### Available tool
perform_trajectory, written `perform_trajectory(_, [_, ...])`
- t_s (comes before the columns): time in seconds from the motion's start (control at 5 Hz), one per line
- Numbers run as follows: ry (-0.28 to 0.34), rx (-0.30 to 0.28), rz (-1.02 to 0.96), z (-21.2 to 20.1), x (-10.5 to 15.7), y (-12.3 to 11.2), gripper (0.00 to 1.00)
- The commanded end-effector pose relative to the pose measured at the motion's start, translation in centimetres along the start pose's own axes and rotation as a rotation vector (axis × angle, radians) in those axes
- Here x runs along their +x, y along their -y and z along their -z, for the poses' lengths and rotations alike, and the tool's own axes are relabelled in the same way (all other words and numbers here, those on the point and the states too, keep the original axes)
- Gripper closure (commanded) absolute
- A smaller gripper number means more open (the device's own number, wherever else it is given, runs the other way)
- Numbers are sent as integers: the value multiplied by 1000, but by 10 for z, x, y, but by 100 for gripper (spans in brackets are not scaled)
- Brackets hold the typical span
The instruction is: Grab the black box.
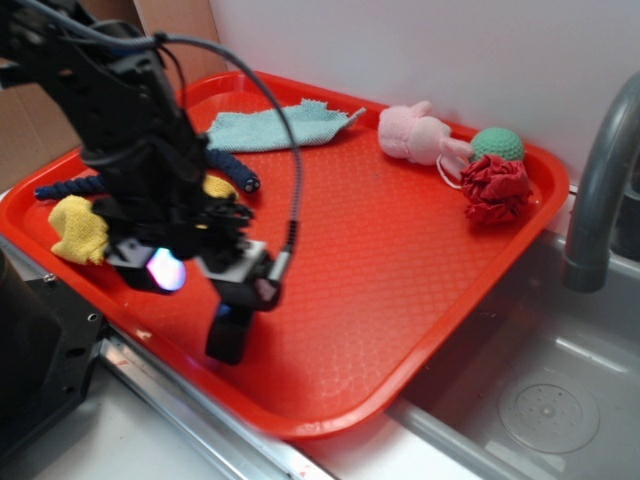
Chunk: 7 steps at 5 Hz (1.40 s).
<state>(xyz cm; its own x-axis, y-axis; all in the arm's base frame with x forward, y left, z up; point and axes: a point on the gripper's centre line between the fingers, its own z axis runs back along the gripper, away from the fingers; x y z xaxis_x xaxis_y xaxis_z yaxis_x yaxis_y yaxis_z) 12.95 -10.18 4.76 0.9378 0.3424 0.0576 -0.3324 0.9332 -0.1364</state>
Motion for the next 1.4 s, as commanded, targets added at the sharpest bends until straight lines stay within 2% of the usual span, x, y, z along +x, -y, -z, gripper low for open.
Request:
perform_trajectory(0.0, [4,4,7,13,-4,28,0])
perform_trajectory(0.2, [-47,6,20,20,-11,24,1])
perform_trajectory(0.4, [-49,-23,151,20,-6,10,7])
perform_trajectory(0.6, [-60,-32,274,18,6,-10,100])
perform_trajectory(1.0, [31,-139,610,-73,50,-27,100])
perform_trajectory(1.2, [88,-102,634,-125,70,-29,100])
